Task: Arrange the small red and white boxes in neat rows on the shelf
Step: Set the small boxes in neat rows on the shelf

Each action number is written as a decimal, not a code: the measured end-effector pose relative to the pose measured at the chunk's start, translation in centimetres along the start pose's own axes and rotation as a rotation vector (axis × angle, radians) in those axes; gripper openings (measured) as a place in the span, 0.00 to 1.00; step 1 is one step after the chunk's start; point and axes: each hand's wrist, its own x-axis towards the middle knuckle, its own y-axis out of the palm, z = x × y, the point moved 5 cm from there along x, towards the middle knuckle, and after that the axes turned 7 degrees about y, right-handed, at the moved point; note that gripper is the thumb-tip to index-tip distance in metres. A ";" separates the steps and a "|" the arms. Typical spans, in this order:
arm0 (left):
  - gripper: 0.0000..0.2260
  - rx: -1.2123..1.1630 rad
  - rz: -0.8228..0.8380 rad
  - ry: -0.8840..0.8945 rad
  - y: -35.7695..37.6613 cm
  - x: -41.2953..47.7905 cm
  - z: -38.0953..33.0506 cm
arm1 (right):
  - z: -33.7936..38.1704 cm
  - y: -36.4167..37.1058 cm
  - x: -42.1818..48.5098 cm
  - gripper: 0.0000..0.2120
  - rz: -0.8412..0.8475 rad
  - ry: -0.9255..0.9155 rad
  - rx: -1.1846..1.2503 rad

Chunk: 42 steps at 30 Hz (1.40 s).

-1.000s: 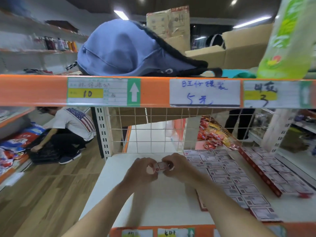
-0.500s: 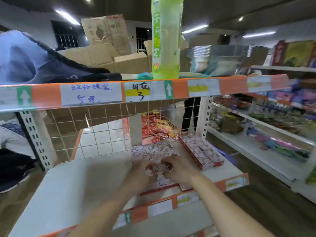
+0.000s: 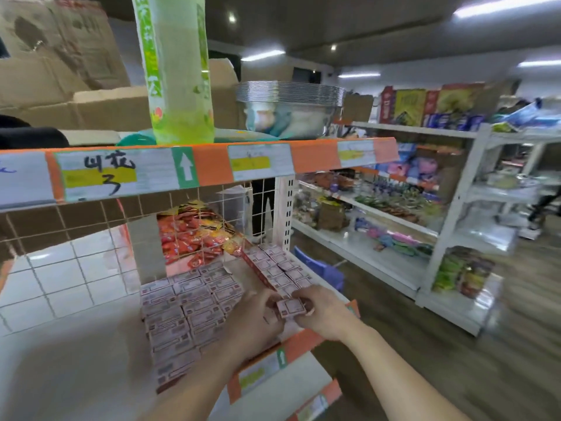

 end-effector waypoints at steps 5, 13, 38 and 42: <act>0.26 0.098 -0.010 -0.067 1.3 0.8 -0.8 | -2.0 0.1 1.2 0.25 0.033 0.003 -0.039; 0.23 0.326 0.029 -0.219 3.7 1.1 -2.7 | -5.2 0.9 3.5 0.20 0.110 -0.128 0.060; 0.20 0.326 -0.090 -0.417 5.2 1.7 -4.3 | -8.1 1.5 6.1 0.10 0.174 -0.157 0.276; 0.21 0.269 -0.077 -0.425 4.7 1.5 -5.3 | -7.6 0.9 5.8 0.12 0.252 -0.222 0.249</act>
